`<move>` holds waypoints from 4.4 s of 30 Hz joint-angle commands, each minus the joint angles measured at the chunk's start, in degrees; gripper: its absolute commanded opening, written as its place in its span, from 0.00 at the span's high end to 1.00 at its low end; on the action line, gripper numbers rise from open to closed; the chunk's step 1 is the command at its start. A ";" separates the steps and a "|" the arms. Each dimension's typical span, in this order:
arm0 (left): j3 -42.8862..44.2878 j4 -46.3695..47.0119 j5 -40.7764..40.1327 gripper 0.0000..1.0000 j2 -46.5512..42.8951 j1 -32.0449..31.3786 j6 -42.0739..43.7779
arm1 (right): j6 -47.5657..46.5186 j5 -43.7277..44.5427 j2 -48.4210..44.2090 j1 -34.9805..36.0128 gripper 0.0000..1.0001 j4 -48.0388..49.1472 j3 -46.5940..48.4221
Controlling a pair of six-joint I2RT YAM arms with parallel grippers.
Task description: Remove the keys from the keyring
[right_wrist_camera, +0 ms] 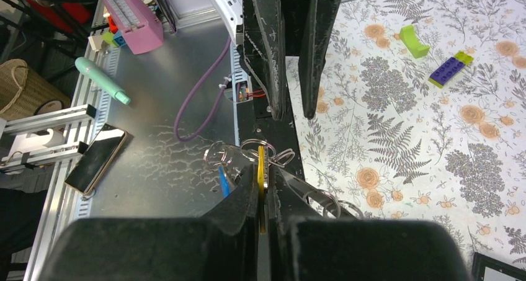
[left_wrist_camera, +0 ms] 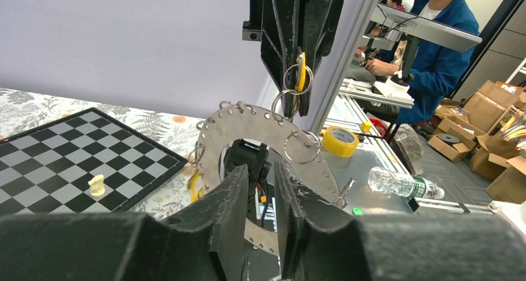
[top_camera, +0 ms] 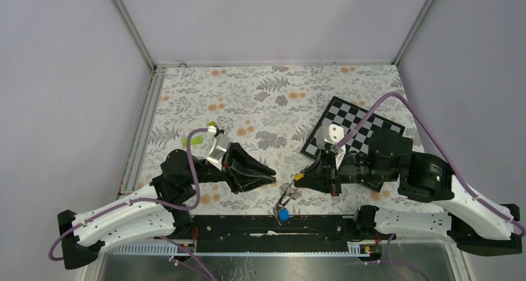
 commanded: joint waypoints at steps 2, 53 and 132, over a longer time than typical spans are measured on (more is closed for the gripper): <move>-0.72 1.71 -0.20 0.66 -1.50 0.24 -0.49 | -1.78 -2.85 0.39 0.12 1.00 -0.03 3.49; 1.30 12.92 6.20 0.53 10.16 -3.98 -5.99 | -5.10 -8.64 8.20 0.11 1.00 -6.02 7.34; 9.87 -18.02 -1.29 1.00 2.47 -3.98 6.00 | -2.29 2.30 6.63 0.11 0.99 -14.46 8.10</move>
